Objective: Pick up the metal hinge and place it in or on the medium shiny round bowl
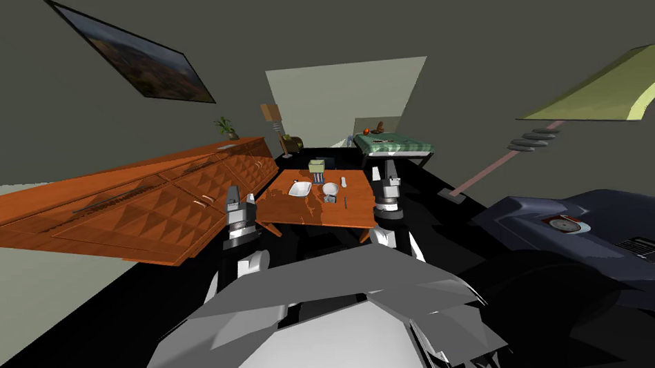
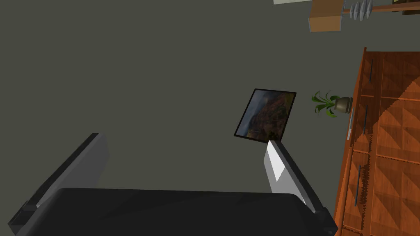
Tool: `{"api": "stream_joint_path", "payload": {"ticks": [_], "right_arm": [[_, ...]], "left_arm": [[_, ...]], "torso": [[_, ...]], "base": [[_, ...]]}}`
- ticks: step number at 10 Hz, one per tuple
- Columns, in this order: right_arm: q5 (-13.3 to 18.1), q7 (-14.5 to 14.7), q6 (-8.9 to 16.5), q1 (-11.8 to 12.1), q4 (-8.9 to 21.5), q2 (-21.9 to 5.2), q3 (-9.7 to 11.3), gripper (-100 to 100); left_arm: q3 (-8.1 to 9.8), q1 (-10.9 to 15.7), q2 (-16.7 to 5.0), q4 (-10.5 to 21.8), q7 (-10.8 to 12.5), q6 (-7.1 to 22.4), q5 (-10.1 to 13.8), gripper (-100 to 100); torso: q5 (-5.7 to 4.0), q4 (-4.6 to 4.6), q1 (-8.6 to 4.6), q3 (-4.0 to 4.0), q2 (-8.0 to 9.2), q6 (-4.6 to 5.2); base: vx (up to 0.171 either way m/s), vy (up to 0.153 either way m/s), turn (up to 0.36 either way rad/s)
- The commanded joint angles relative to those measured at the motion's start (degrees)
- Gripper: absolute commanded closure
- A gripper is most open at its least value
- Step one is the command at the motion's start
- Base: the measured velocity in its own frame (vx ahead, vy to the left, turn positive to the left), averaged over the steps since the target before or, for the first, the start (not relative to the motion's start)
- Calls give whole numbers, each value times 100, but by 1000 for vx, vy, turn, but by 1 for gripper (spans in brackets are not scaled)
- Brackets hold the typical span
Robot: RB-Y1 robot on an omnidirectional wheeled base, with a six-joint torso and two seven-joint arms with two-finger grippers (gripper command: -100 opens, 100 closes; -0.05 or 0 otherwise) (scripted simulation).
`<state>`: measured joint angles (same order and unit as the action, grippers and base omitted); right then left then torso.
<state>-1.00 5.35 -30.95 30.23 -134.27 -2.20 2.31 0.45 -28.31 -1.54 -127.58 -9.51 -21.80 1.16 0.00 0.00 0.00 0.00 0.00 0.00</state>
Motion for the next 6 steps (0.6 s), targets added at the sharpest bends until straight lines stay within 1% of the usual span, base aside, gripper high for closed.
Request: {"api": "stream_joint_path", "payload": {"ticks": [1, 3, 5, 6], "right_arm": [[73, -58, -15, 32, 196, -158, 32, -100], [179, -132, -33, 73, 491, -382, 79, -100], [320, -218, -55, 119, 857, -682, 147, -100], [320, -218, -55, 119, 909, -682, 147, -100]], "left_arm": [[0, 0, 0, 0, 0, 0, 0, 0], [0, 1, 0, 0, 0, 0, 0, 0], [0, 1, 0, 0, 0, 0, 0, 0], [0, 1, 0, 0, 0, 0, 0, 0]], "torso": [[0, 0, 0, 0, 0, 0], [0, 4, 2, 12, 21, -1], [0, 5, 1, 13, 23, -1], [1, 5, 4, 13, 22, -1]], "base": [[-38, 12, 83], [-68, 10, 99], [-57, 13, 121], [-44, 12, 32]]}}
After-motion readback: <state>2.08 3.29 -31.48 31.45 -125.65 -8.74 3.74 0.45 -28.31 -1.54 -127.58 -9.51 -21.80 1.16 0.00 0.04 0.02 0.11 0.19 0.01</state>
